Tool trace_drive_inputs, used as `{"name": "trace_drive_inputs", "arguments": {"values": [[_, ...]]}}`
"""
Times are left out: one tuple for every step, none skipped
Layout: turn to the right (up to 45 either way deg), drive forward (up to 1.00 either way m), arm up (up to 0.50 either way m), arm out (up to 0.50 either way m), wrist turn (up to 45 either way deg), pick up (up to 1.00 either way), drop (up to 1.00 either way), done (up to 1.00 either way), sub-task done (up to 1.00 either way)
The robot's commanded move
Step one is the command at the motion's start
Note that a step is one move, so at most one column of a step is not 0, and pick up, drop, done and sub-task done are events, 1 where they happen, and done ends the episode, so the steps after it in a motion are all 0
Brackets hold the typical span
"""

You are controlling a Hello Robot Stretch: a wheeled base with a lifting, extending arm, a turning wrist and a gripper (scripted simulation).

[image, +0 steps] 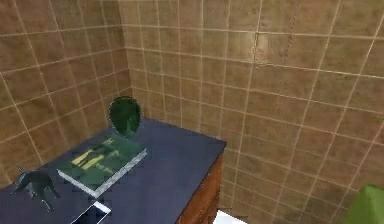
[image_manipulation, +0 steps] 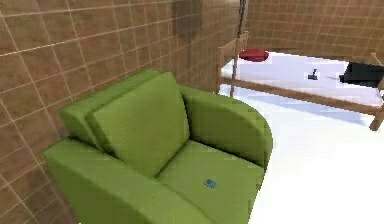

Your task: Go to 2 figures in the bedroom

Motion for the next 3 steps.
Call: {"name": "trace_drive_inputs", "arguments": {"values": [[27.0,0.0,0.0,0.0,0.0,0.0,0.0,0.0,0.0],[0.0,0.3,0.0,0.0,0.0,0.0,0.0,0.0,0.0],[-45.0,0.0,0.0,0.0,0.0,0.0,0.0,0.0,0.0]]}}
